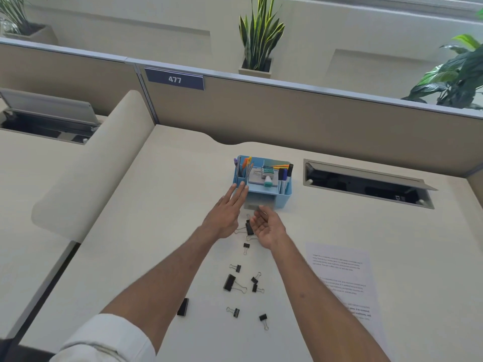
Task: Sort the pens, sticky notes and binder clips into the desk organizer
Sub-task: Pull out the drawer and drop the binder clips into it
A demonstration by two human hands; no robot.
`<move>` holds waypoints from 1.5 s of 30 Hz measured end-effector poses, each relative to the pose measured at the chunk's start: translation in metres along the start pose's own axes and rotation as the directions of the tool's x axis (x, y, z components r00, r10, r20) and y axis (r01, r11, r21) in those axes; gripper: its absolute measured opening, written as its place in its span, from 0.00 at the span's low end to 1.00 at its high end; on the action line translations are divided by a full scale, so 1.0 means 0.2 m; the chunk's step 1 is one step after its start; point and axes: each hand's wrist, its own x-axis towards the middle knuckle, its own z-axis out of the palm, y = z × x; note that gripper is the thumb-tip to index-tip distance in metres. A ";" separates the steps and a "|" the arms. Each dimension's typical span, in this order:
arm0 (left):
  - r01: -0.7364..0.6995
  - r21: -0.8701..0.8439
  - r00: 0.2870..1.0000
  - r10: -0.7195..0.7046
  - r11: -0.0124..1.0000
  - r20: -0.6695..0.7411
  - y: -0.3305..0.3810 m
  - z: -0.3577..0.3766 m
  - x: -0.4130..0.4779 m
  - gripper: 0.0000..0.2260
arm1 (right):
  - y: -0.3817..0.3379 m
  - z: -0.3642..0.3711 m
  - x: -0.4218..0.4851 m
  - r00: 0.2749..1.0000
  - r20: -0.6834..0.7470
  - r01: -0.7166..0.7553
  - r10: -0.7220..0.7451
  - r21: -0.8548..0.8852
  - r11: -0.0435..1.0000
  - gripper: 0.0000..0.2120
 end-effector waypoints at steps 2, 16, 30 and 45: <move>0.003 0.004 1.000 -0.003 1.000 0.004 0.00 0.00 0.00 0.38 | 0.01 -0.01 0.00 1.000 -0.001 0.006 -0.006 -0.018 1.000 0.11; 0.122 -0.139 0.936 -0.160 0.983 -0.314 0.04 0.08 -0.17 0.25 | -0.04 -0.26 -0.03 0.839 -0.058 0.339 -0.540 -0.722 0.604 0.08; 0.285 -0.113 0.954 -0.293 0.952 -0.059 0.16 0.23 -0.17 0.23 | 0.00 -0.37 -0.03 0.801 0.538 0.344 -0.263 -0.772 -0.534 0.20; 0.306 -0.053 0.952 -0.307 0.950 -0.011 0.23 0.26 -0.11 0.25 | -0.23 -0.35 -0.13 0.451 0.562 0.568 -0.693 -0.780 -0.263 0.17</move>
